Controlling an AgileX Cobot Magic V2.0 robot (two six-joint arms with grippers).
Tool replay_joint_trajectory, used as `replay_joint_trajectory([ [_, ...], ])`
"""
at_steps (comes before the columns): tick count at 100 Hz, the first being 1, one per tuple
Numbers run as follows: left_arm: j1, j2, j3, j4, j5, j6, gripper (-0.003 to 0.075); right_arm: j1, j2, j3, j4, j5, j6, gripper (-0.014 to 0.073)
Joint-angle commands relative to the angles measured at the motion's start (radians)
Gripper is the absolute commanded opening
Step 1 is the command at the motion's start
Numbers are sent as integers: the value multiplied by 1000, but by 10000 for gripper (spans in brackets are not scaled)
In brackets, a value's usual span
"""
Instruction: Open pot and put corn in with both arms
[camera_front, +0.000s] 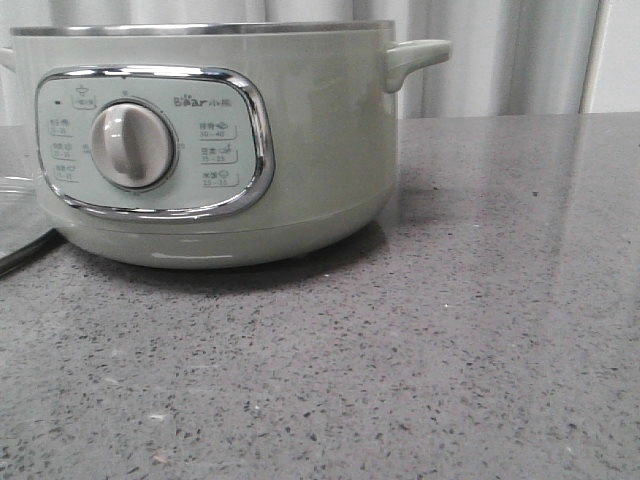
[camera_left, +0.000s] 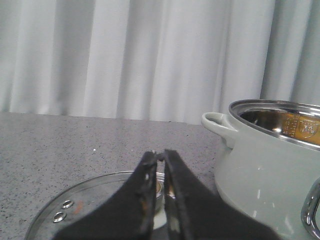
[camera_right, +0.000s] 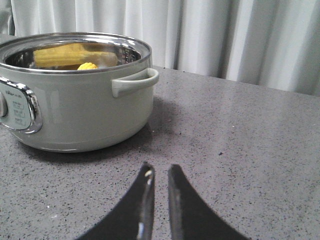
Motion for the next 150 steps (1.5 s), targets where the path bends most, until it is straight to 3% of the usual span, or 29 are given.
replay_joint_trajectory([
  [1, 0, 10, -27, -13, -66, -9, -20, -5, 9, -26, -13, -75, -12, -7],
  [24, 0, 3, -14, -13, -88, -9, -20, -5, 9, -26, -13, -75, -12, -7],
  [49, 2, -42, 175, -13, -233, -9, -20, -5, 9, -26, -13, -75, -12, -7],
  [61, 2, -42, 172, 2, -18, -9, -20, -5, 9, -26, -13, -75, -12, -7],
  [78, 0, -42, 172, 157, 155, -9, -20, -5, 9, -26, -13, -75, -12, -7],
  [150, 0, -42, 172, 146, 160, -9, -20, -5, 9, -26, -13, -75, -12, -7],
])
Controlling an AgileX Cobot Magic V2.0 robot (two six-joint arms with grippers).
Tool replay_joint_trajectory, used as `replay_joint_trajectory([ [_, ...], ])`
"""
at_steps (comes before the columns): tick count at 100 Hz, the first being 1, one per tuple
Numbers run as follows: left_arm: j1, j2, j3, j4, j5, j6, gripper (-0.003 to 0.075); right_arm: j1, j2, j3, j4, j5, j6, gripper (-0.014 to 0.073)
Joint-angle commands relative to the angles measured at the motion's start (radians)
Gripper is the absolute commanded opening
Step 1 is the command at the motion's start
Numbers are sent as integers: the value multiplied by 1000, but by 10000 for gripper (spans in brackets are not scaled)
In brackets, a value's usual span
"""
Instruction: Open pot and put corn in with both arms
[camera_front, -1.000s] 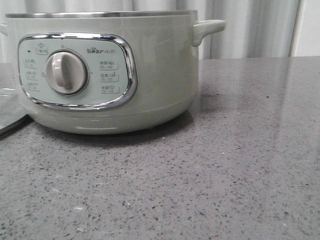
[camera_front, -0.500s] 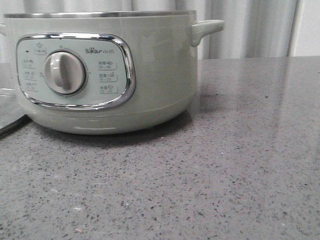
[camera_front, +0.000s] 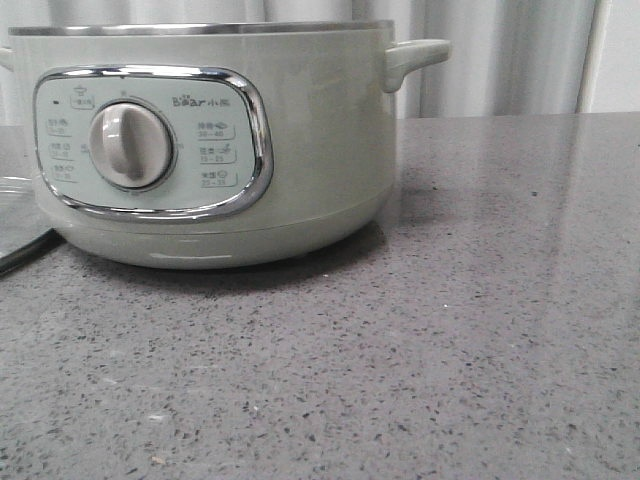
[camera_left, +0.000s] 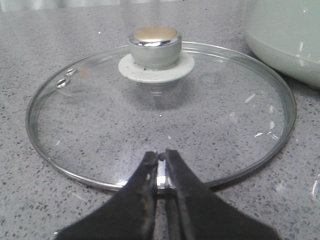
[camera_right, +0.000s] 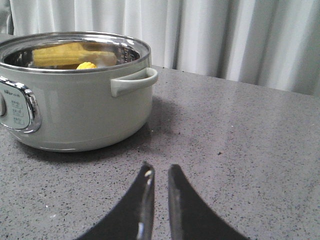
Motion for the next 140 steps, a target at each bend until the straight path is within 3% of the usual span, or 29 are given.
replay_joint_trajectory([
  [1, 0, -35, 7, 3, -34, -9, -20, -5, 9, -26, -9, -76, -12, -7],
  [34, 0, -35, 7, 3, -34, -9, -20, -5, 9, -21, -9, -78, -12, -7],
  [51, 0, -35, 7, 3, -34, -9, -20, -79, 5, 41, -43, -119, -12, -7],
  [68, 0, -35, 7, 3, -34, -9, -20, -263, -24, 160, -19, -418, -9, -7],
  [90, 0, -35, 7, 3, -34, -9, -20, -480, -82, 363, -14, -872, 146, -7],
  [107, 0, -33, 7, 3, -34, -9, -20, -540, -116, 358, -74, -682, 179, -7],
  [125, 0, -33, 7, 3, -34, -9, -20, -540, -116, 358, -76, -366, 179, -7],
  [140, 0, -33, 7, 3, -34, -9, -20, -540, -116, 358, -76, -245, 179, -7],
])
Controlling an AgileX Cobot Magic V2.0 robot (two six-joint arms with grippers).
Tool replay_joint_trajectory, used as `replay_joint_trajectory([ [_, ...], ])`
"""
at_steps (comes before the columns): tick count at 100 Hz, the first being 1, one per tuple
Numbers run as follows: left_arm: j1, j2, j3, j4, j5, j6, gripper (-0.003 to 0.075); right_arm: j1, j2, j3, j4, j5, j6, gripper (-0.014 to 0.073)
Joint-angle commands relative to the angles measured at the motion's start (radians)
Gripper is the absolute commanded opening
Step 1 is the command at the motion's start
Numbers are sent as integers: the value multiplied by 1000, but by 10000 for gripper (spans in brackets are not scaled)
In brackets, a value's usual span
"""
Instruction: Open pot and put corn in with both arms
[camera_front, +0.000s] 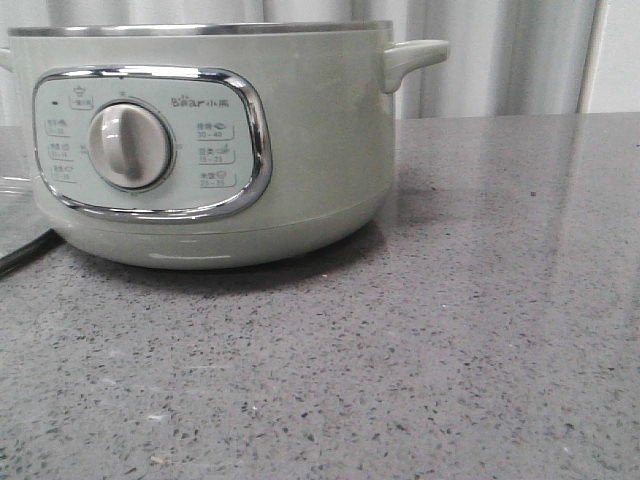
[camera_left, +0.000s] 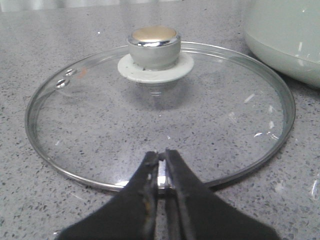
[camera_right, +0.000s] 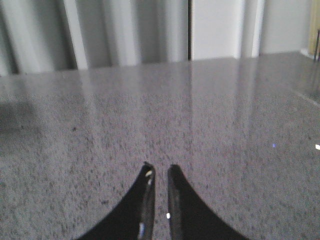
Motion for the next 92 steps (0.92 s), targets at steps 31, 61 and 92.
replay_joint_trajectory([
  [31, 0, -33, 7, 2, -34, -9, -20, -4, -22, 19, -12, 148, 0, -7],
  [61, 0, -33, 7, 2, -34, -9, -20, -4, -22, 19, -10, 148, 0, -7],
  [92, 0, -33, 7, 2, -34, -9, -20, -4, -22, 19, -10, 148, 0, -7],
])
